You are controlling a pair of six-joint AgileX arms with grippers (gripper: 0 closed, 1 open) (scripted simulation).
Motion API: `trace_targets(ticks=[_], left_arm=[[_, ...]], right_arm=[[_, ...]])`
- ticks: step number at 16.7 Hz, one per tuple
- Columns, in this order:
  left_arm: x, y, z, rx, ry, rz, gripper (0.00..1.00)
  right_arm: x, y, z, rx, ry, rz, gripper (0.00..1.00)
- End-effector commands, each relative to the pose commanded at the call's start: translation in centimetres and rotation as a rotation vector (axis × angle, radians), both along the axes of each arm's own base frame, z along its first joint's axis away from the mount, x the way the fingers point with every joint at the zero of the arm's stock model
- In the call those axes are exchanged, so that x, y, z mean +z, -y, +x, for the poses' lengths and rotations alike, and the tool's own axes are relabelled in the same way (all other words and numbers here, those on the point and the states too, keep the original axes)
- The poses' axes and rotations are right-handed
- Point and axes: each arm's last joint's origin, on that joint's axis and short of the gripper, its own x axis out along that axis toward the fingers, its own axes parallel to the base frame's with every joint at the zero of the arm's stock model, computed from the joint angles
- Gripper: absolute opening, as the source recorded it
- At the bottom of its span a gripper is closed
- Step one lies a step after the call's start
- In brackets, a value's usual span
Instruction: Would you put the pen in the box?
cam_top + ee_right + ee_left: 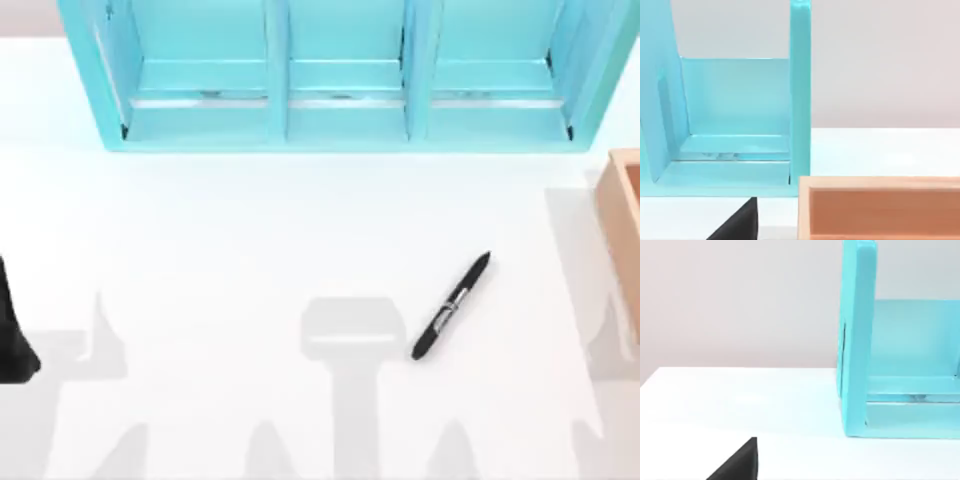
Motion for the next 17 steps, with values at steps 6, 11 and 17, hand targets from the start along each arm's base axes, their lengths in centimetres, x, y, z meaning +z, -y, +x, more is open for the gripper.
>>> trace_targets(ticks=[6,11,17], left_arm=[[0.0,0.0,0.0,0.0,0.0,0.0,1.0],[0.0,0.0,0.0,0.0,0.0,0.0,1.0],[0.0,0.0,0.0,0.0,0.0,0.0,1.0]], right_arm=[[2.0,-0.4,0.1,0.035,-0.069,0.075,1.0],[7.1,-1.8,2.6,0.091,-0.351,0.27,1.0],[9.4,-6.4,11.5,-0.001,-0.91,0.47,1.0]])
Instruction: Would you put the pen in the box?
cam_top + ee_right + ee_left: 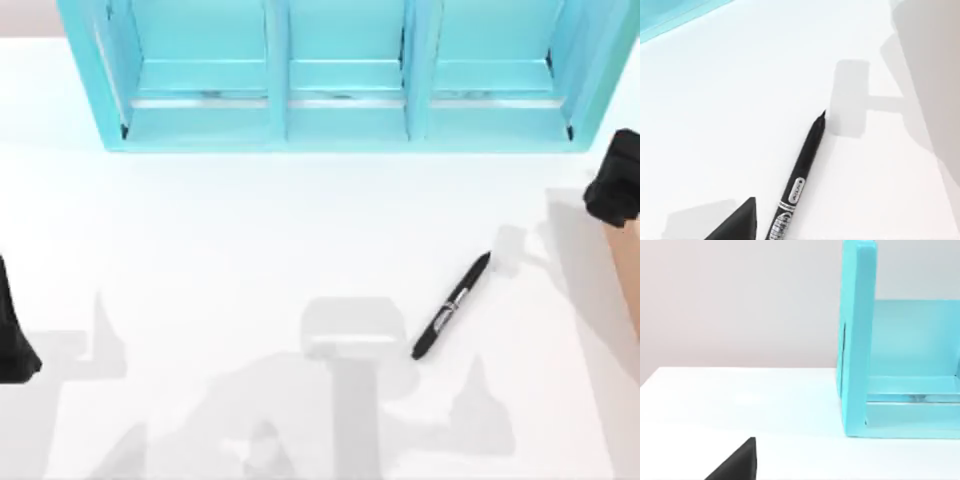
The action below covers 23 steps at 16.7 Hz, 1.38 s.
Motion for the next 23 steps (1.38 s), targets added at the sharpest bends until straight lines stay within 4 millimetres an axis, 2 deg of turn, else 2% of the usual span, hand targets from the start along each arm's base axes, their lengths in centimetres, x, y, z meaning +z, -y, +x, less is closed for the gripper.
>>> trace_targets(ticks=[5,10,13,19,21,23], left_arm=[[0.0,0.0,0.0,0.0,0.0,0.0,1.0],[0.0,0.0,0.0,0.0,0.0,0.0,1.0],[0.0,0.0,0.0,0.0,0.0,0.0,1.0],[0.0,0.0,0.0,0.0,0.0,0.0,1.0],[0.0,0.0,0.0,0.0,0.0,0.0,1.0],[0.0,0.0,0.0,0.0,0.0,0.0,1.0]], right_arm=[[-2.3,-5.6,6.9,-0.113,-0.389,0.009,1.0],[-5.7,-10.4,11.0,-0.221,-0.607,-0.028,1.0],[-6.7,-11.8,12.0,-0.254,-0.655,-0.039,1.0],[-6.9,-11.8,12.2,-0.26,-0.657,-0.038,1.0],[-8.1,-12.0,12.3,-0.258,-0.662,-0.042,1.0],[-10.4,-12.3,12.6,-0.257,-0.659,-0.041,1.0]])
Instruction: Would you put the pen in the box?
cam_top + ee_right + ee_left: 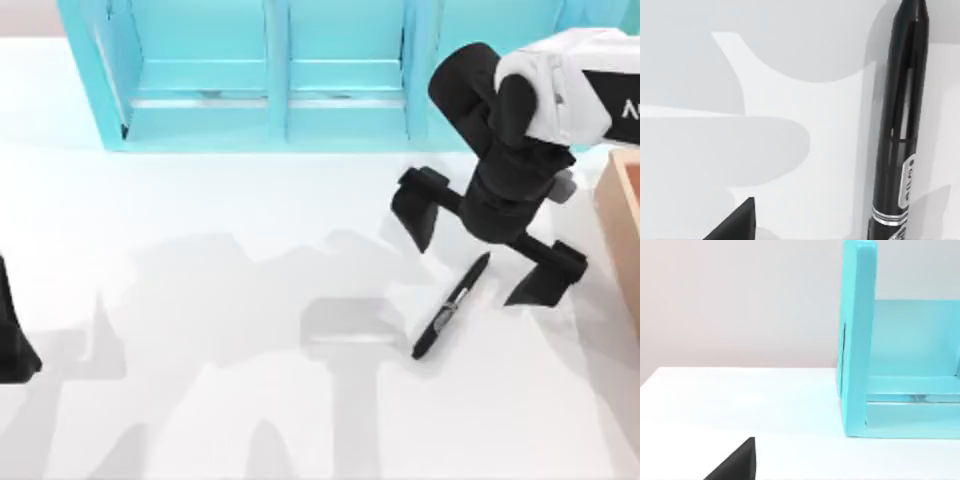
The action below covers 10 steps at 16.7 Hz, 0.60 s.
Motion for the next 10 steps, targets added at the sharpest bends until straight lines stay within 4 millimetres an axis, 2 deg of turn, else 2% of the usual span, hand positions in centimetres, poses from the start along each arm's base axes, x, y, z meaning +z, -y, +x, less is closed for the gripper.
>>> trace_targets(ticks=[3,5,10], left_arm=[[0.0,0.0,0.0,0.0,0.0,0.0,1.0],[0.0,0.0,0.0,0.0,0.0,0.0,1.0],[0.0,0.0,0.0,0.0,0.0,0.0,1.0]], right_arm=[[-3.9,-0.3,0.3,0.0,0.011,0.006,1.0],[-5.8,-0.4,0.1,-0.001,0.005,0.003,1.0],[-6.4,-0.4,0.1,-0.001,0.001,0.001,1.0]])
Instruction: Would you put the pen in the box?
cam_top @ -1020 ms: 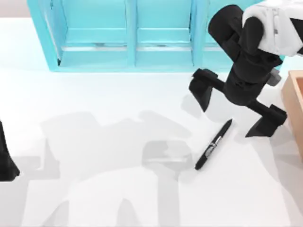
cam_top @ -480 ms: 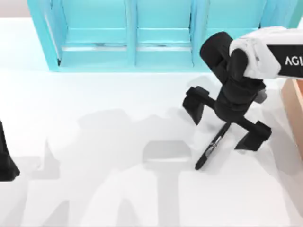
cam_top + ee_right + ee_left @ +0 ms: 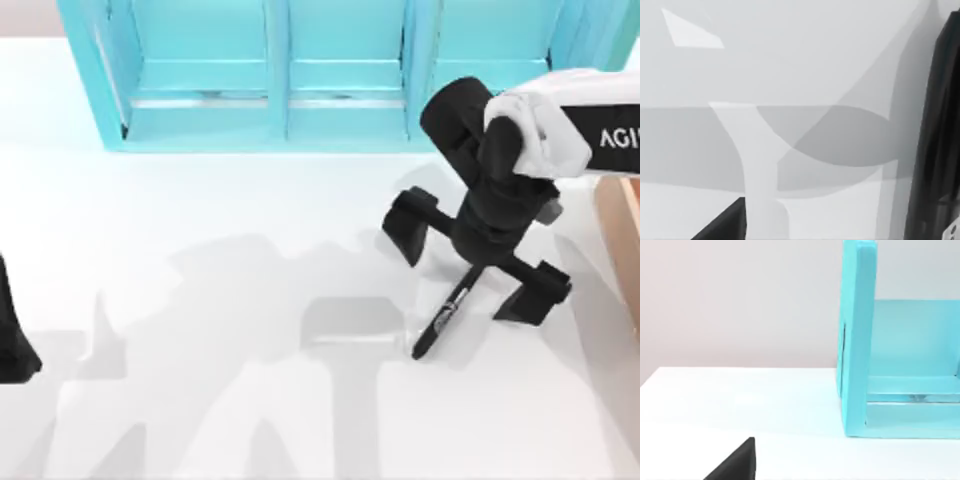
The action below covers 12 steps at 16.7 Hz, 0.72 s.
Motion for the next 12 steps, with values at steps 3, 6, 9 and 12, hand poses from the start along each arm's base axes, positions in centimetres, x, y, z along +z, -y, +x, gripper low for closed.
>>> trace_targets(ticks=[3,6,9,12], left_arm=[[0.0,0.0,0.0,0.0,0.0,0.0,1.0],[0.0,0.0,0.0,0.0,0.0,0.0,1.0],[0.0,0.0,0.0,0.0,0.0,0.0,1.0],[0.0,0.0,0.0,0.0,0.0,0.0,1.0]], right_arm=[[0.0,0.0,0.0,0.0,0.0,0.0,0.77],[0.0,0.0,0.0,0.0,0.0,0.0,0.55],[0.0,0.0,0.0,0.0,0.0,0.0,0.32],[0.0,0.0,0.0,0.0,0.0,0.0,0.1]])
